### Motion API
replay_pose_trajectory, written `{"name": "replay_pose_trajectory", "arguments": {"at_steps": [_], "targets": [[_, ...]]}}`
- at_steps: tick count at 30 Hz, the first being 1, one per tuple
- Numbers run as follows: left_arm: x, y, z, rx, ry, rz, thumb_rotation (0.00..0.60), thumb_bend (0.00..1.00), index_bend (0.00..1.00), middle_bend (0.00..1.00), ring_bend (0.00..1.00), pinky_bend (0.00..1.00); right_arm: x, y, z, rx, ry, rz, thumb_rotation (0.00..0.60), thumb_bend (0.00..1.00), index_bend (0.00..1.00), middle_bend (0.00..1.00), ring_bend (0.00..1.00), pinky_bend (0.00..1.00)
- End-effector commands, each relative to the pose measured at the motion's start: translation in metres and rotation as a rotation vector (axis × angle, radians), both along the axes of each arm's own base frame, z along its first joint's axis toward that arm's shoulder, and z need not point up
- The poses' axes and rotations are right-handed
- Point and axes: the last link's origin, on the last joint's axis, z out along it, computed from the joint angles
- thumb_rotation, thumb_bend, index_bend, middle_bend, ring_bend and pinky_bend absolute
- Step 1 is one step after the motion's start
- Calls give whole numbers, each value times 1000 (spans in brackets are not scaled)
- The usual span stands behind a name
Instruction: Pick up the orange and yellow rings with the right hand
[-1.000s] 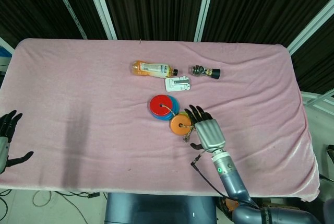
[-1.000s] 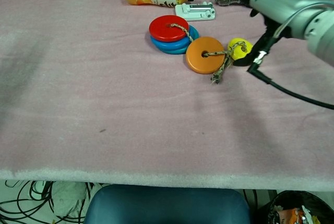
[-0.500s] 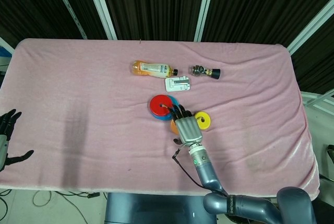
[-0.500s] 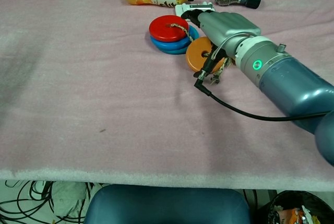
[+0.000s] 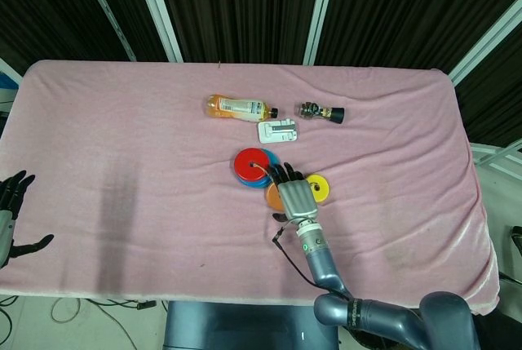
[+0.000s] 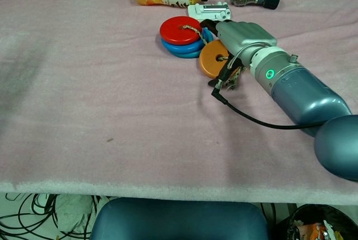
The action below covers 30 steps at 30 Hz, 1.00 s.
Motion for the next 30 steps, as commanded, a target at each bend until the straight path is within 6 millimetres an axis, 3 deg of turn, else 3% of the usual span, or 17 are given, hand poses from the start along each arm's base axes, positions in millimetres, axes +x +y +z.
{"name": "replay_pose_trajectory", "arguments": {"at_steps": [1, 4, 8, 14, 20, 26, 30], "targets": [[0, 0, 0, 0, -1, 1, 600, 0, 0, 0, 0, 0, -2, 0, -1, 1, 1, -5, 600, 53, 4, 145, 81, 216], [0, 0, 0, 1, -2, 2, 600, 0, 0, 0, 0, 0, -2, -1, 0, -5, -11, 1, 600, 142, 64, 216, 131, 218], [0, 0, 0, -2, -5, 2, 600, 0, 0, 0, 0, 0, 0, -1, 1, -12, -37, 16, 600, 337, 175, 341, 213, 233], [0, 0, 0, -2, -8, 3, 600, 0, 0, 0, 0, 0, 0, 0, 2, -10, -46, 26, 600, 521, 270, 425, 273, 253], [0, 0, 0, -3, -9, 1, 600, 0, 0, 0, 0, 0, -2, -1, 4, -9, -41, 28, 600, 543, 321, 458, 311, 274], [0, 0, 0, -2, -14, 0, 600, 0, 0, 0, 0, 0, 6, 0, 15, -31, -78, 63, 600, 567, 400, 554, 441, 476], [1, -1, 0, 1, -13, -6, 600, 0, 0, 0, 0, 0, 14, 1, 31, -61, -119, 111, 600, 576, 414, 573, 482, 557]]}}
